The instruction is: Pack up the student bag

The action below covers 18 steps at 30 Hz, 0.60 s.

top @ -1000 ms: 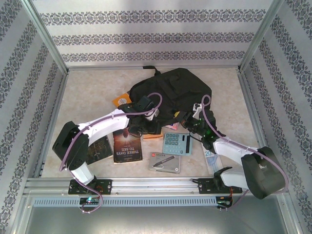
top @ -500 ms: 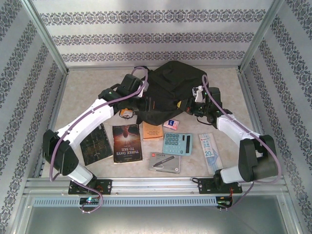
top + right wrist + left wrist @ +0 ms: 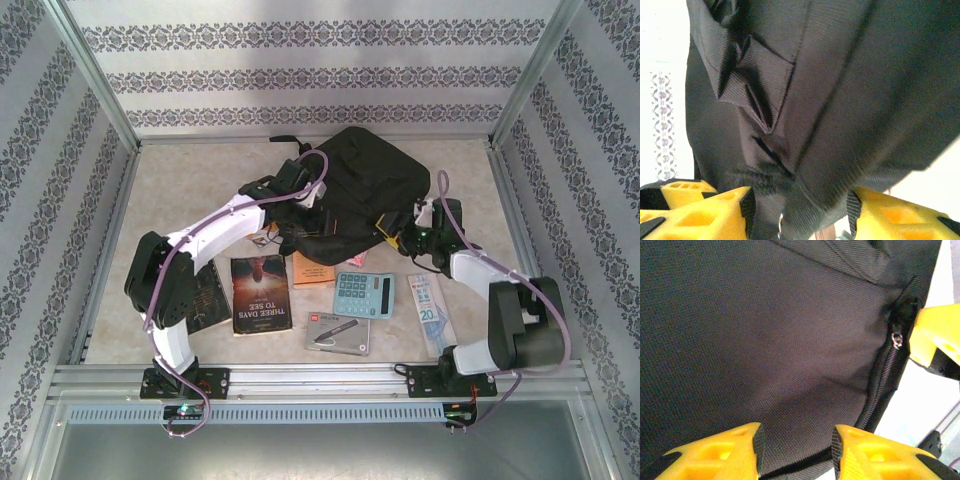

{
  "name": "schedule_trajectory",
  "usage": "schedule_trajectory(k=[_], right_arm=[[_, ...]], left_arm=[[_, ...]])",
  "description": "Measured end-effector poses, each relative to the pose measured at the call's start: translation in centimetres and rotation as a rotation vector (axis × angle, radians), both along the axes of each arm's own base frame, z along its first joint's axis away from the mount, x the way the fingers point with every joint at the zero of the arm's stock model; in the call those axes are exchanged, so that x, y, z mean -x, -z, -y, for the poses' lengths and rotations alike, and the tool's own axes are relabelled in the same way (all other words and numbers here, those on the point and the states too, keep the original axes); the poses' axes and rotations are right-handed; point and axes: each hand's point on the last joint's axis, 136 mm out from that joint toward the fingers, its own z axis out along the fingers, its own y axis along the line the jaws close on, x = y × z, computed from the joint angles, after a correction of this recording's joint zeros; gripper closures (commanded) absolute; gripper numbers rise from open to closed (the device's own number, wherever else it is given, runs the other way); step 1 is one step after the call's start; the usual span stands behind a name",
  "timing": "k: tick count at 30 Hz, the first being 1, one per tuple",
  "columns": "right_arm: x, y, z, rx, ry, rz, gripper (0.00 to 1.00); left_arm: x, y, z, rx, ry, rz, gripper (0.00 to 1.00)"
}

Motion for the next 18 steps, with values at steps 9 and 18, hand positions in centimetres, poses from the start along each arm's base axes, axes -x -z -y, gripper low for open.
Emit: schedule_trajectory(k=[9, 18], right_arm=[[1.2, -1.4, 2.1, 0.018, 0.164, -0.021, 0.37], [0.4, -2.1, 2.1, 0.168, 0.137, -0.079, 0.47]], left_arm=[[0.7, -0.2, 0.1, 0.029, 0.005, -0.002, 0.60], [0.7, -1.6, 0.8, 0.032, 0.018, 0.016, 0.60]])
